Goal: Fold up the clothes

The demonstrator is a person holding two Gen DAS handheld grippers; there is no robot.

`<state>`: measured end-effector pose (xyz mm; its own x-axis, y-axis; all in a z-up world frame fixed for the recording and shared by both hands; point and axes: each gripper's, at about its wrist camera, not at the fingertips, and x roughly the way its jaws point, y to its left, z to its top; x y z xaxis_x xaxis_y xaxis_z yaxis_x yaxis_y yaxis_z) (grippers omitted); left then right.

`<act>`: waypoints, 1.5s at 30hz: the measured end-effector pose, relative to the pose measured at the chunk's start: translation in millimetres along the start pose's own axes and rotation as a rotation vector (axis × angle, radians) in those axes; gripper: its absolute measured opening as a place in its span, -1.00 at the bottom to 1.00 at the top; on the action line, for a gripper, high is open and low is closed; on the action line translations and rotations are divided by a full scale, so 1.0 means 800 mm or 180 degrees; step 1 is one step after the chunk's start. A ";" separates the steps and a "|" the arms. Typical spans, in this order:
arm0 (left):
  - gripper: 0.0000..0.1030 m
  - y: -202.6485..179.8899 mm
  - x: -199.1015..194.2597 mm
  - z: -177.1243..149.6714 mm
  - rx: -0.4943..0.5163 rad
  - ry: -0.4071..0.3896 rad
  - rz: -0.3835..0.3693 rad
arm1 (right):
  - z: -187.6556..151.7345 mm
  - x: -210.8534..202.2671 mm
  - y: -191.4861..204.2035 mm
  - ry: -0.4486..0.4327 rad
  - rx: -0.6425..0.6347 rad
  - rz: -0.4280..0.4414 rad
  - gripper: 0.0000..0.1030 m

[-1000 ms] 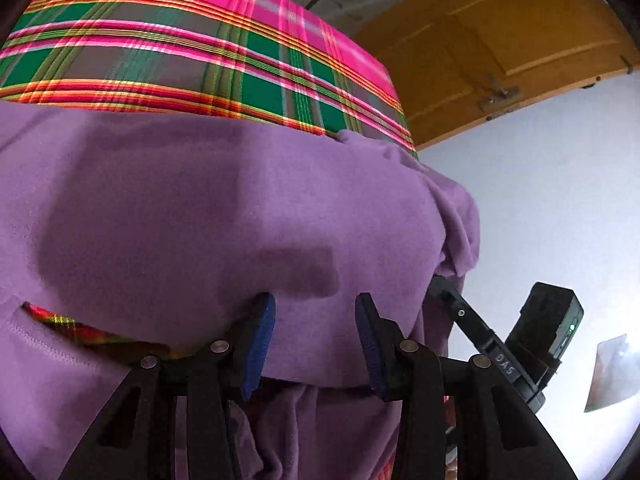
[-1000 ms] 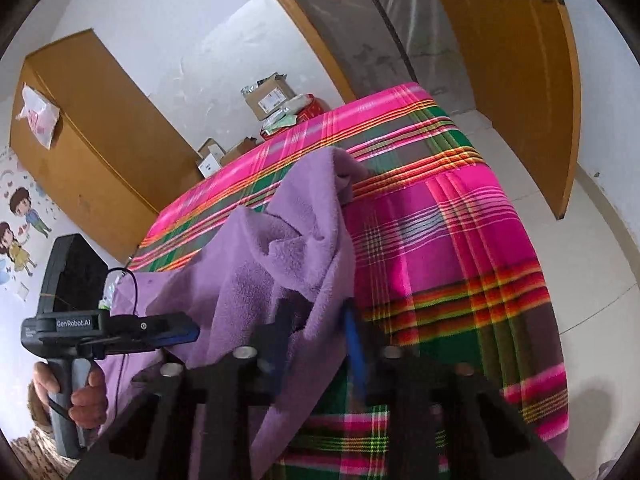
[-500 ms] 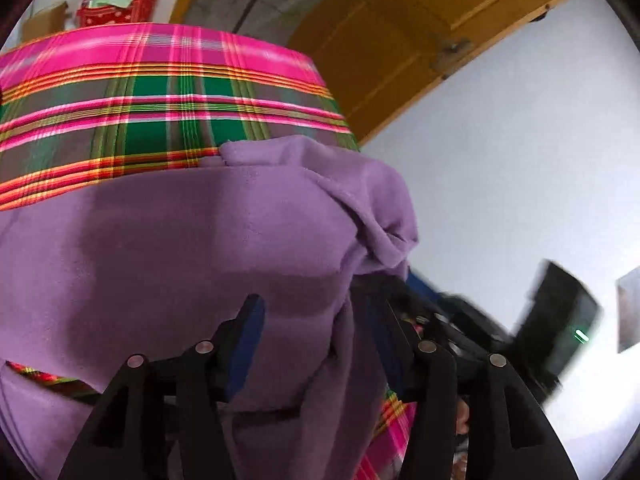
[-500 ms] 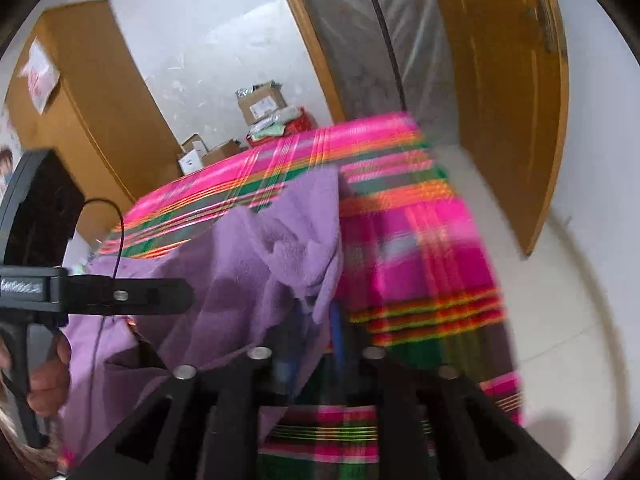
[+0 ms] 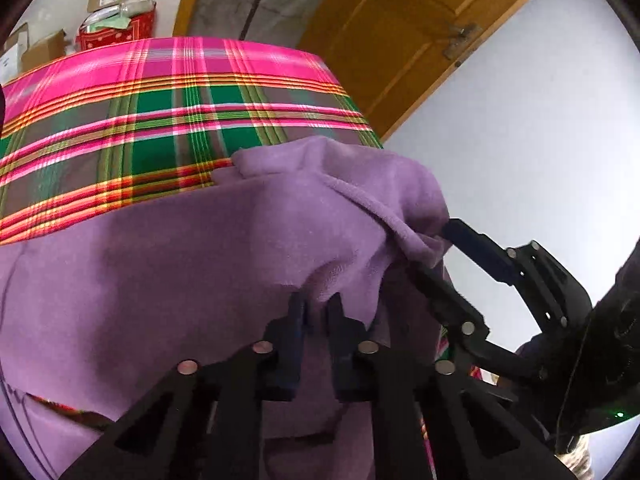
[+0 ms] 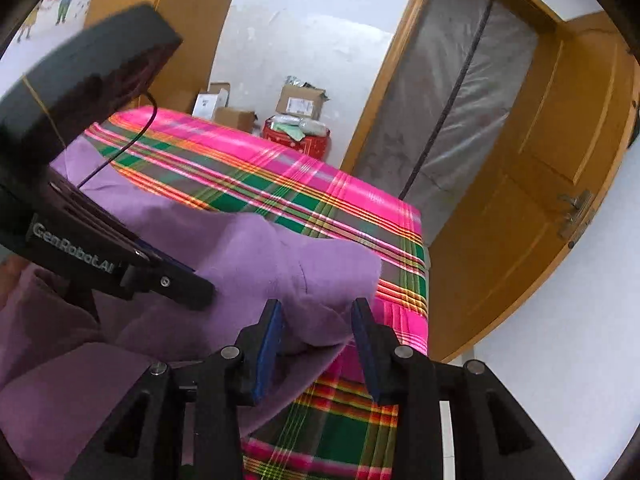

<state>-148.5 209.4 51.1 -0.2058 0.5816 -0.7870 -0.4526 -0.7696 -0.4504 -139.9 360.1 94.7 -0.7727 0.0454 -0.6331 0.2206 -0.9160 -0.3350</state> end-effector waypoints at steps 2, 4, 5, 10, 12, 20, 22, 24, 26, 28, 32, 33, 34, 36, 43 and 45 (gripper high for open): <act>-0.84 0.005 -0.004 -0.001 -0.0009 -0.0037 -0.0016 | 0.002 0.007 0.003 0.0053 -0.0082 -0.0016 -0.56; -0.84 0.007 -0.005 0.002 -0.0014 -0.0085 -0.0055 | 0.005 0.009 0.006 0.0086 -0.0126 -0.0024 -0.83; -0.86 0.007 -0.007 0.003 -0.0015 -0.0120 -0.0069 | 0.007 0.010 0.007 0.0101 -0.0145 -0.0023 -0.86; -0.86 0.012 -0.035 0.007 -0.0067 -0.0327 -0.0139 | 0.029 -0.008 0.003 -0.0124 -0.0005 0.0086 -0.89; -0.86 0.017 -0.047 0.009 -0.0089 -0.0437 -0.0159 | 0.043 -0.020 0.002 -0.0257 0.0069 0.0165 -0.89; -0.86 0.039 -0.092 0.009 -0.0151 -0.0744 -0.0176 | 0.101 -0.039 0.011 -0.0563 0.0198 0.0507 -0.90; -0.86 0.045 -0.097 0.007 -0.0180 -0.0756 -0.0196 | 0.113 -0.037 0.019 -0.0610 0.0205 0.0593 -0.90; -0.86 0.054 -0.099 0.004 -0.0235 -0.0769 -0.0200 | 0.126 -0.035 0.028 -0.0656 0.0212 0.0677 -0.90; -0.86 0.065 -0.100 0.003 -0.0293 -0.0763 -0.0182 | 0.136 -0.032 0.038 -0.0698 0.0223 0.0759 -0.90; -0.86 0.077 -0.102 0.002 -0.0371 -0.0770 -0.0148 | 0.146 -0.025 0.048 -0.0723 0.0234 0.0840 -0.90; -0.86 0.104 -0.110 0.001 -0.0522 -0.0841 -0.0065 | 0.161 -0.002 0.060 -0.0703 0.0301 0.0947 -0.90; -0.86 0.109 -0.111 0.001 -0.0554 -0.0848 -0.0044 | 0.163 0.004 0.061 -0.0684 0.0320 0.0978 -0.90; -0.86 0.115 -0.111 0.001 -0.0602 -0.0846 -0.0027 | 0.164 0.011 0.063 -0.0658 0.0342 0.0995 -0.90; -0.76 0.128 -0.109 0.000 -0.0693 -0.0826 -0.0002 | 0.163 0.031 0.066 -0.0556 0.0371 0.1051 -0.89; -0.50 0.137 -0.101 -0.012 -0.0815 -0.0760 0.0008 | 0.164 0.102 0.075 -0.0169 0.0606 0.1012 -0.89; -0.50 0.135 -0.098 -0.013 -0.0793 -0.0720 -0.0007 | 0.167 0.112 0.075 -0.0099 0.0747 0.1208 -0.87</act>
<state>-171.9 78.0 60.0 -0.4049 0.6057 -0.6849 -0.2330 -0.7927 -0.5633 -275.3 256.1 111.2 -0.6813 -0.3202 -0.6582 0.3539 -0.9313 0.0867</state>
